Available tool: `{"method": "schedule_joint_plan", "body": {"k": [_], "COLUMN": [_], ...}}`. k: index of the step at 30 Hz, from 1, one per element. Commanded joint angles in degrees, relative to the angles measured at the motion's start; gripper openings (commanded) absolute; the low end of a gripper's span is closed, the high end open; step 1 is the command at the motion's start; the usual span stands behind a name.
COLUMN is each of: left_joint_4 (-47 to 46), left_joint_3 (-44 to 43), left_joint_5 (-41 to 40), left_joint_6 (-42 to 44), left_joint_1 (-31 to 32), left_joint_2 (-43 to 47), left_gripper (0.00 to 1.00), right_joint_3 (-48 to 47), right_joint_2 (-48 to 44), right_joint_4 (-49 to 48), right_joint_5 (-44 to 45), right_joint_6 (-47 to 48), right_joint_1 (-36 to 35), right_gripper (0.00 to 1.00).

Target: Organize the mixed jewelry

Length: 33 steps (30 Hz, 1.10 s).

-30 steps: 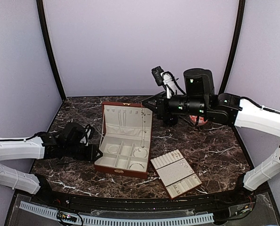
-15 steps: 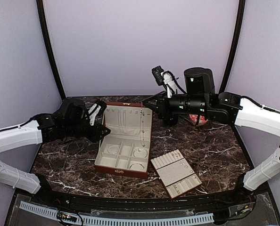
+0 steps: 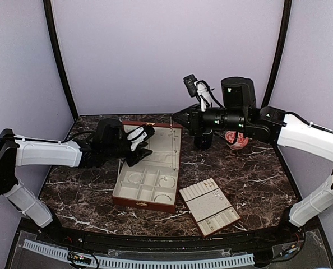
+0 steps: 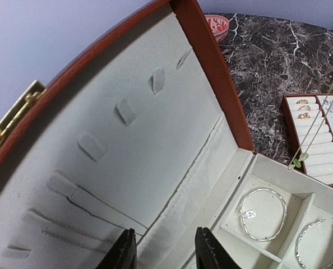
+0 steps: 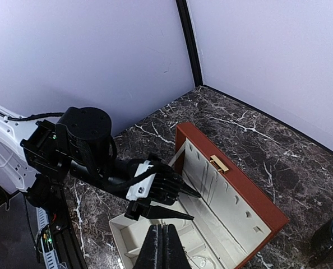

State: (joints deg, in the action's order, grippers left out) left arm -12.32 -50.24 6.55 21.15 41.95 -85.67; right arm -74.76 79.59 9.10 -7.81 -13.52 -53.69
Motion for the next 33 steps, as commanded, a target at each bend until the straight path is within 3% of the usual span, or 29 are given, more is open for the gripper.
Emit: {"method": "schedule_joint_plan", "body": {"k": [1,21,33], "left_joint_4": [-9.4,-9.9,-10.1], "left_joint_3": [-0.6,0.6,2.4], "left_joint_5": [0.1,-5.5,-6.2], "left_joint_6": [7.1,10.9,9.8], "left_joint_1": [0.1,0.0,0.1], "left_joint_2": [-3.1,-10.2,-11.1], "left_gripper": [0.38,0.32,0.18], "right_joint_3": [-1.7,-0.6,-2.4], "right_joint_2": [0.6,0.5,2.5], "right_joint_4": [-3.6,-5.7,-4.8], "right_joint_5": [-1.9,-3.3,-0.3], "right_joint_6": [0.3,-1.3,0.6], "right_joint_1": [0.9,1.7,1.7], "right_gripper": [0.00,0.00,0.00]}}
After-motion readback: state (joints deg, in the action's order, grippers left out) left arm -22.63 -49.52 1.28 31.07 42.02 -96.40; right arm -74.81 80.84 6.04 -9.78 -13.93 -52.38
